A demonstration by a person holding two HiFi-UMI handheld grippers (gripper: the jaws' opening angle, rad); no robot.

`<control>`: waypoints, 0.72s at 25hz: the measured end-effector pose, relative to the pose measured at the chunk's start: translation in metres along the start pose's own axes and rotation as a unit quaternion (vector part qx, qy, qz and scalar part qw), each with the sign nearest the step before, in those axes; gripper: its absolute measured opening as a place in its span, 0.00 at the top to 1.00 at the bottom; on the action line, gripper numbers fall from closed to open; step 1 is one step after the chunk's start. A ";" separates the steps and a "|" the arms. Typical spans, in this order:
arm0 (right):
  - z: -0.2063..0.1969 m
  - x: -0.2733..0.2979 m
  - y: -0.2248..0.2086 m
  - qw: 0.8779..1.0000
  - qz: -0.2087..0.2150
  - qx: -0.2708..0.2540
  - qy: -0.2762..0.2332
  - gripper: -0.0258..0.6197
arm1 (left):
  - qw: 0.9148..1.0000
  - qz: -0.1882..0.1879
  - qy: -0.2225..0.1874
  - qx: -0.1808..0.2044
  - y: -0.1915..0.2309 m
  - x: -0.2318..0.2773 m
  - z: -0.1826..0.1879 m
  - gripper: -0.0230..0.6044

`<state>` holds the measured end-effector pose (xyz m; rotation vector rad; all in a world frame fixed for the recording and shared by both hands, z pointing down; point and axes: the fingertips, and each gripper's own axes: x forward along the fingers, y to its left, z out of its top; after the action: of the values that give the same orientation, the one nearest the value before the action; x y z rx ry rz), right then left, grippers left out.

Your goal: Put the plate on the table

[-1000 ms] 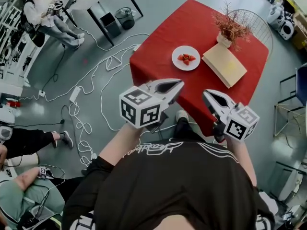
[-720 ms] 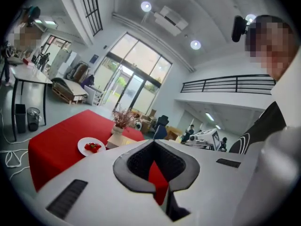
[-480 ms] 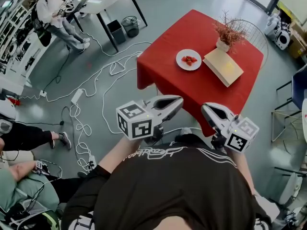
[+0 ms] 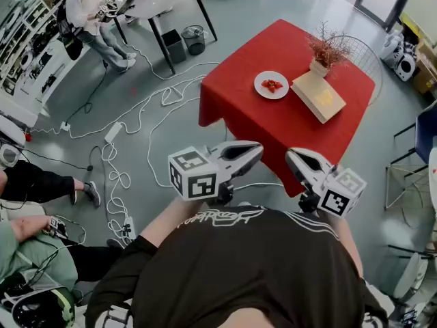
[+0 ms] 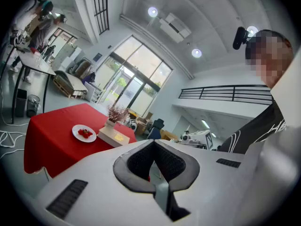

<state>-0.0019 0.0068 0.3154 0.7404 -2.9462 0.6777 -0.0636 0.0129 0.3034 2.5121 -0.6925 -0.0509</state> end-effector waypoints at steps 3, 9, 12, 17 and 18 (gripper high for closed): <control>0.000 -0.021 0.000 1.000 -0.014 0.000 -0.005 0.95 | 1.000 0.001 -0.004 0.000 -0.013 0.005 -0.004 0.95; -0.007 -0.056 0.004 0.999 -0.030 -0.003 -0.011 0.95 | 1.000 -0.002 -0.006 0.002 -0.042 0.017 -0.013 0.95; -0.008 -0.066 0.008 0.999 -0.029 -0.008 -0.014 0.95 | 1.000 -0.002 -0.005 0.003 -0.052 0.021 -0.017 0.95; -0.006 -0.077 0.012 0.999 -0.026 -0.013 -0.016 0.95 | 1.000 -0.001 -0.005 0.007 -0.064 0.025 -0.019 0.95; -0.006 -0.079 0.012 0.999 -0.026 -0.013 -0.017 0.95 | 1.000 -0.001 -0.005 0.007 -0.066 0.026 -0.019 0.95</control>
<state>0.0619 0.0535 0.3054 0.8317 -2.9487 0.6274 -0.0070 0.0576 0.2895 2.5273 -0.6968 -0.0605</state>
